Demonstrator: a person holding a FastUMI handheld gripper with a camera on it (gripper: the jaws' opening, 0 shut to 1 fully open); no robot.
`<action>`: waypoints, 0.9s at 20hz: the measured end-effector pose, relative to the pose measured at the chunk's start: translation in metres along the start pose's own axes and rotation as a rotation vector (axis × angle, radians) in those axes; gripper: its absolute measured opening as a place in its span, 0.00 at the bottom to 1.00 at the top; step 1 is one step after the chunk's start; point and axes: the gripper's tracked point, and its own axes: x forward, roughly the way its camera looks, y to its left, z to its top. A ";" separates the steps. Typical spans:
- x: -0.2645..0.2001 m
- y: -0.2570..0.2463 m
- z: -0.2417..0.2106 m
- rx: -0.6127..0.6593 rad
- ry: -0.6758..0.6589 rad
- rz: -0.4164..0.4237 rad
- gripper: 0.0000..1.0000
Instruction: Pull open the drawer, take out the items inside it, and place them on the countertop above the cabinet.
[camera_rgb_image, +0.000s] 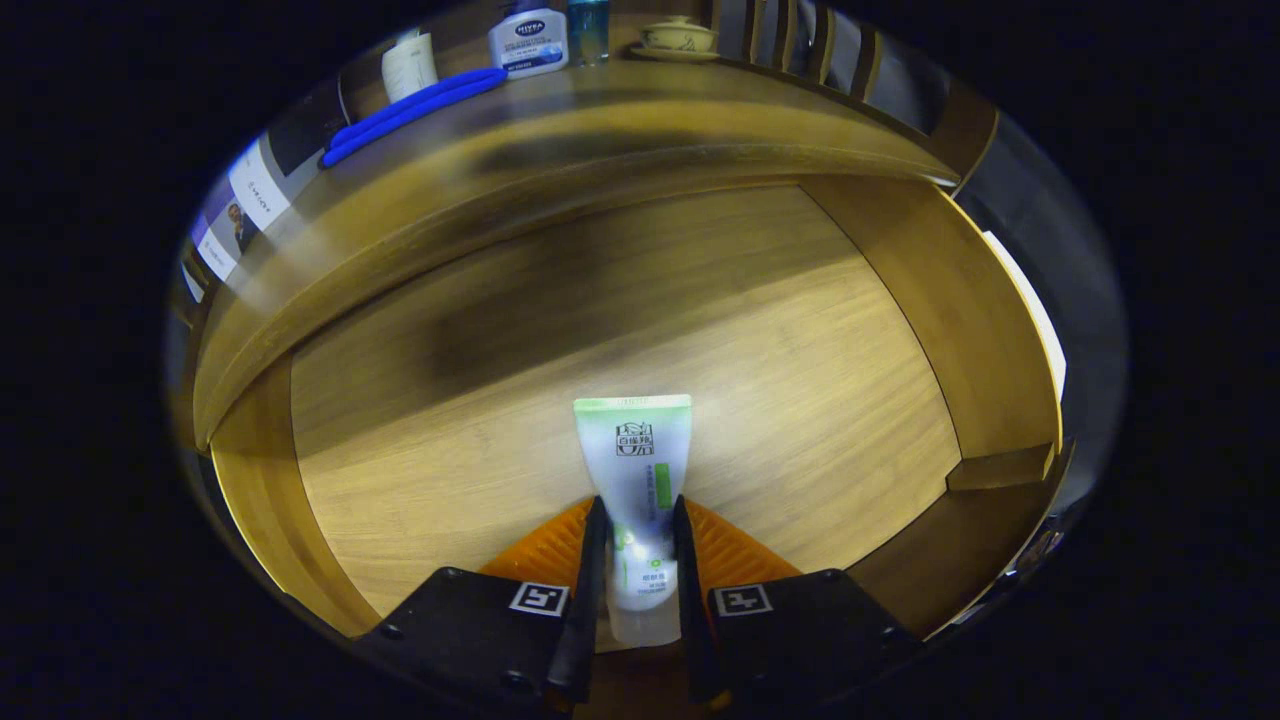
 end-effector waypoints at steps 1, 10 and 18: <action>-0.002 0.000 0.001 0.001 -0.002 0.009 0.25; -0.021 -0.003 0.017 0.025 -0.157 0.056 0.24; -0.072 -0.009 0.025 0.013 -0.319 0.049 0.24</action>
